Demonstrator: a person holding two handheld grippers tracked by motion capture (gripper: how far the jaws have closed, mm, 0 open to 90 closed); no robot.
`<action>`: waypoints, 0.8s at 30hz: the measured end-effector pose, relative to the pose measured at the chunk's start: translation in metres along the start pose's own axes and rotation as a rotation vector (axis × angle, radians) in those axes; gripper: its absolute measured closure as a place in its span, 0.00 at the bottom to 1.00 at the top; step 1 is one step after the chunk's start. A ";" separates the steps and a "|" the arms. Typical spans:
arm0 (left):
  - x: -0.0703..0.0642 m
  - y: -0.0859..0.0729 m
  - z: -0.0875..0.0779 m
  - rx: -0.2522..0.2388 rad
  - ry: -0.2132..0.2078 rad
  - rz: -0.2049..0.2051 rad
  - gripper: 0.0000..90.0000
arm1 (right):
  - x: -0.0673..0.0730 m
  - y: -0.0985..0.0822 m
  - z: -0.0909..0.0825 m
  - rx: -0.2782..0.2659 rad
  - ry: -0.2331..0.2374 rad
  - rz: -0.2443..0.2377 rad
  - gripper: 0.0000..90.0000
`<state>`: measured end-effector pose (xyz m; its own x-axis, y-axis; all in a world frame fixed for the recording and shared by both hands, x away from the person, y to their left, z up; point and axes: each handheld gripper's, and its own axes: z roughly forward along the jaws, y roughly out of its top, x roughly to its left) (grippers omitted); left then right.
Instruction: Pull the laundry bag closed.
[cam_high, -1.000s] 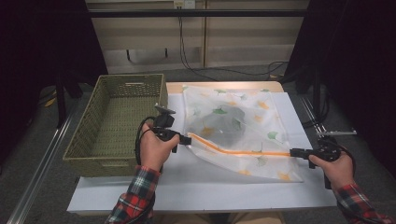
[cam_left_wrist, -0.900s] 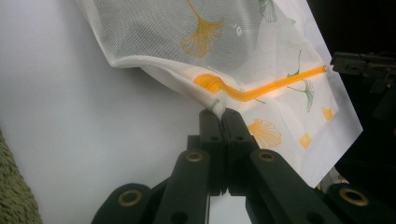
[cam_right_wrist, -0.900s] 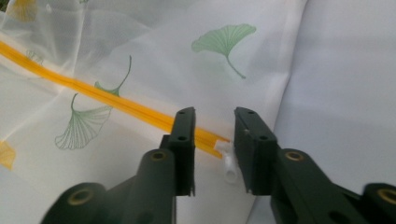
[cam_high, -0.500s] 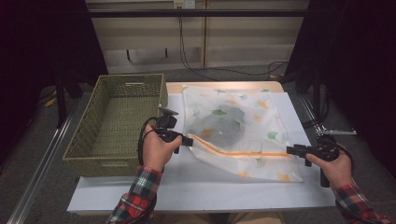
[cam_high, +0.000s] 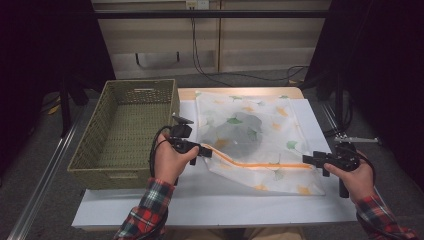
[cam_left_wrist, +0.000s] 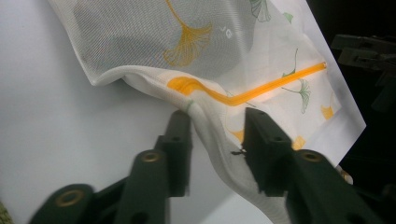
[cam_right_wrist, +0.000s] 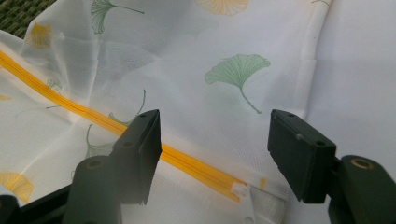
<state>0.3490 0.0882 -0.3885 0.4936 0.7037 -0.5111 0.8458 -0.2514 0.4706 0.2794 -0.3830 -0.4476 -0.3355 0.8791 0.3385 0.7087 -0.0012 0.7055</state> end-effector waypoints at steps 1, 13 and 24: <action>0.000 0.000 0.001 -0.003 -0.006 -0.002 0.61 | 0.000 0.000 0.001 -0.001 -0.002 -0.005 0.38; -0.005 0.004 0.008 -0.043 0.012 0.081 0.22 | -0.001 -0.002 -0.002 0.001 -0.004 -0.005 0.36; -0.017 0.006 0.008 -0.101 -0.013 0.154 0.14 | 0.001 -0.003 -0.003 0.003 0.003 -0.023 0.31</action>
<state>0.3470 0.0700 -0.3829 0.6184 0.6535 -0.4364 0.7360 -0.2871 0.6131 0.2753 -0.3832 -0.4471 -0.3539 0.8774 0.3239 0.7023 0.0206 0.7115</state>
